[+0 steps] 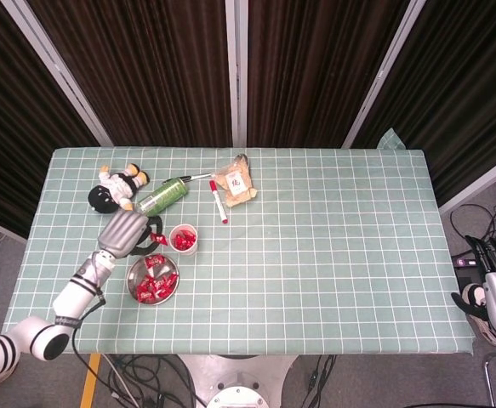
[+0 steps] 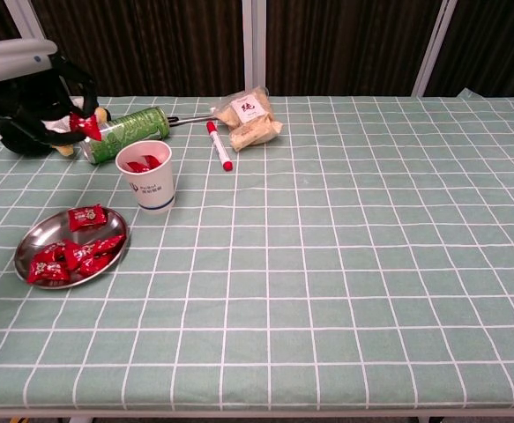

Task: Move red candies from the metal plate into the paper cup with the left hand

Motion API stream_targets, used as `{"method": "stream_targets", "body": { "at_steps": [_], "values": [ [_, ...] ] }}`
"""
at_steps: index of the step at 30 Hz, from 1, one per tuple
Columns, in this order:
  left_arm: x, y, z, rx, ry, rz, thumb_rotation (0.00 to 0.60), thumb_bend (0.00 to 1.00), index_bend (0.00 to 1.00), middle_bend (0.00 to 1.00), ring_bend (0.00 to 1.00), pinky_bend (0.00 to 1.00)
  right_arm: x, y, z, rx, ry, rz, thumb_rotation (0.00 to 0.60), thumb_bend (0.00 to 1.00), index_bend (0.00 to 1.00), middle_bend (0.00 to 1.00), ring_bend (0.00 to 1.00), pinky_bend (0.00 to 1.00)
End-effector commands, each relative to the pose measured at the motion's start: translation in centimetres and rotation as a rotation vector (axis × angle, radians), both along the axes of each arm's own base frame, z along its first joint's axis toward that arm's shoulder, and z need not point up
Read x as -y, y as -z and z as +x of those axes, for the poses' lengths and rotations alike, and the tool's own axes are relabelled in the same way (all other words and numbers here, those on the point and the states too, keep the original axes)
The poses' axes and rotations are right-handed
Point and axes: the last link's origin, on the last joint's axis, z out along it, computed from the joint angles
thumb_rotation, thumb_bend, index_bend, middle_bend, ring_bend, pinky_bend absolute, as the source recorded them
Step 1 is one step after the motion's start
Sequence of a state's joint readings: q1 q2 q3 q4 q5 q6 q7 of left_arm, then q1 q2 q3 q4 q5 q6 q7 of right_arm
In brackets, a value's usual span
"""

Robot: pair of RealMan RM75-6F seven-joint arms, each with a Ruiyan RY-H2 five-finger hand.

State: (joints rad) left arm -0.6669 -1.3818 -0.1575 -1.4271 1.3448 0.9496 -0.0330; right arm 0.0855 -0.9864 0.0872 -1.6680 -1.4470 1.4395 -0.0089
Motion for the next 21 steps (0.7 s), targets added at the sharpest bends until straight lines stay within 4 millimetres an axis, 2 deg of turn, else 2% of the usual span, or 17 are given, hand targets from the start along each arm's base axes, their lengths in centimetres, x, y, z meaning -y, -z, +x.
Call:
{"method": "stream_targets", "body": {
  "at_steps": [1,5,12,17,21],
  "values": [
    [-1.6,1.1,1.3,-0.024,0.007,-0.025,0.600,0.37,0.63,1.00,0.97,1.00,0.0,0.0,0.0,-0.001,0.000,0.001,0.600,0.09,0.00,0.12,0.03,0.17],
    [-2.7,2.5,1.7,-0.077,-0.001,-0.059,0.600,0.37,0.62,1.00,0.97,1.00,0.0,-0.1,-0.1,-0.001,0.007,-0.005,0.600,0.09,0.00,0.12,0.03,0.17],
    [-3.0,3.7,2.0,-0.103,-0.013,-0.098,0.600,0.37,0.54,1.00,0.97,1.00,0.0,-0.1,-0.4,0.000,0.019,-0.005,0.600,0.09,0.00,0.11,0.03,0.17],
    [-2.5,3.5,1.9,-0.090,-0.008,-0.094,0.600,0.37,0.36,1.00,0.97,1.00,0.1,-0.1,-0.4,-0.001,0.018,-0.005,0.600,0.09,0.00,0.12,0.03,0.17],
    [-1.5,2.3,0.8,-0.066,-0.020,-0.055,0.600,0.37,0.32,1.00,0.97,1.00,0.2,-0.1,-0.4,0.001,0.016,-0.004,0.600,0.09,0.00,0.12,0.03,0.17]
  ]
}}
